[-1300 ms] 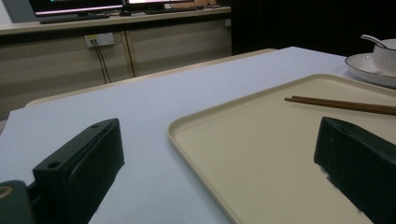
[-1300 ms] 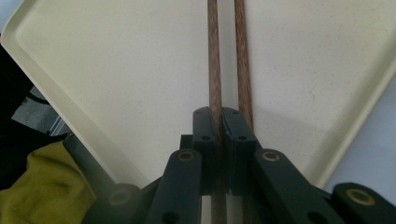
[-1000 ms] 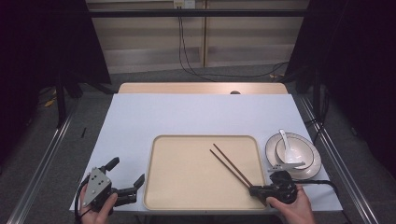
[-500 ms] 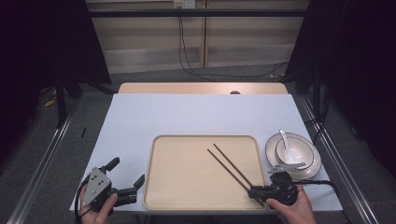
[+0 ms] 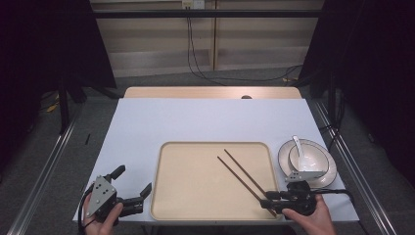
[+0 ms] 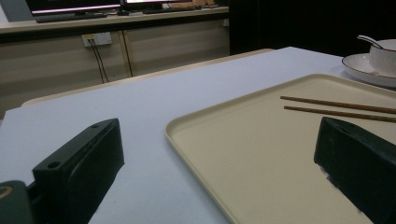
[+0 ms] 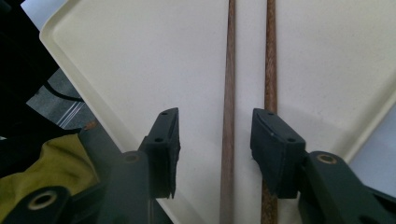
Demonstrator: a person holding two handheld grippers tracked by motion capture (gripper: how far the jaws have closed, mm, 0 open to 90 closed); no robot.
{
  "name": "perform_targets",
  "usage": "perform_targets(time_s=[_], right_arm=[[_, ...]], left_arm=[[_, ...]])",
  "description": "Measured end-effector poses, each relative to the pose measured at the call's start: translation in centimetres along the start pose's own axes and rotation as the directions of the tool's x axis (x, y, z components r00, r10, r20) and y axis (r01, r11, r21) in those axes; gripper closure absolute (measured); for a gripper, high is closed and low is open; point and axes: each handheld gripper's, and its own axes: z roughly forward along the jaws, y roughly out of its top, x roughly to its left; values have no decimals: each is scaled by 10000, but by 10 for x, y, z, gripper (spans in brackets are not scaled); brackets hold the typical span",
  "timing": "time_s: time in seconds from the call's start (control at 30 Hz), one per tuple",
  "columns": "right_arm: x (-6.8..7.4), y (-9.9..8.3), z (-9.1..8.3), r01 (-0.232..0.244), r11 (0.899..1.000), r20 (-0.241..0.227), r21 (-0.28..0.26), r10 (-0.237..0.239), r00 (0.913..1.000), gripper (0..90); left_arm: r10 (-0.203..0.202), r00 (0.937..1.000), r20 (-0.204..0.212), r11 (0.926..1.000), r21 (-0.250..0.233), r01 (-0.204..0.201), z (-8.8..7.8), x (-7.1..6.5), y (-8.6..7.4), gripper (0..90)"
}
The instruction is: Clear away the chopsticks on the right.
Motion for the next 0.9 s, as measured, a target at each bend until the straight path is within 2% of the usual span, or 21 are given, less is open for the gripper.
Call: perform_targets(time_s=[0.1, 0.2, 0.23, 0.27, 0.33, 0.37, 0.4, 0.5, 0.57, 0.6, 0.67, 0.7, 0.77, 0.83, 0.9], right_arm=[[-1, 2, -4, 185, 9997, 40, -153, -184, 9998, 464], [-2, 4, -8, 329, 9988, 20, -358, -328, 9995, 371], [-2, 4, -8, 329, 9988, 20, -358, -328, 9995, 371], [-5, 6, -10, 628, 9964, 54, -574, -626, 9980, 333], [-6, 8, -14, 868, 9920, 115, -920, -861, 9962, 307], [-7, 9, -17, 919, 9911, 83, -968, -915, 9958, 266], [-10, 11, -19, 1280, 9854, 143, -1119, -1272, 9918, 210], [-14, 13, -27, 1850, 9752, 159, -1216, -1845, 9827, 74], [-15, 11, -36, 2285, 9649, 201, -1296, -2278, 9735, 55], [-17, 10, -40, 2368, 9614, 252, -1399, -2357, 9715, 55], [-19, 9, -48, 2135, 9613, 332, -1741, -2109, 9769, 55], [-21, 8, -50, 2100, 9619, 349, -1751, -2071, 9777, 55], [-23, 5, -59, 2384, 9506, 943, -1986, -2236, 9701, 44], [-26, 0, -67, 2686, 9342, 1231, -2350, -2455, 9616, 39], [-28, -6, -72, 2645, 9243, 1389, -2751, -2340, 9623, 22]], left_arm=[[-55, 10000, 7, 10000, 4, 55, 0, 0, 0, 15], [-54, 10000, 4, 10000, 8, 54, 0, 0, 0, 15], [-54, 10000, 4, 10000, 8, 54, 0, 0, 0, 15], [-115, 9999, -56, 9999, -6, 115, 1, -1, 0, 15], [-151, 9999, -77, 9999, 6, 151, 0, -1, -1, 15], [-182, 9998, -46, 9998, 5, 182, 0, -1, -1, 15], [-116, 9999, -70, 9999, 51, 116, 0, -1, 0, 15], [-175, 9998, -17, 9998, -5, 175, 0, -3, 0, 15], [-241, 9997, 35, 9997, 9, 241, 0, -4, 0, 15], [-224, 9997, 77, 9997, 12, 224, 0, -4, 0, 15], [-210, 9998, -1, 9998, 25, 210, 0, -5, 0, 15], [-200, 9998, -39, 9998, 1, 200, 0, -5, 1, 15], [-186, 9998, 102, 9998, 45, 185, 0, -6, 1, 15], [-216, 9997, 105, 9998, 2, 216, 0, -6, 1, 15], [-159, 9997, 165, 9999, 33, 158, 0, -6, 1, 15]])
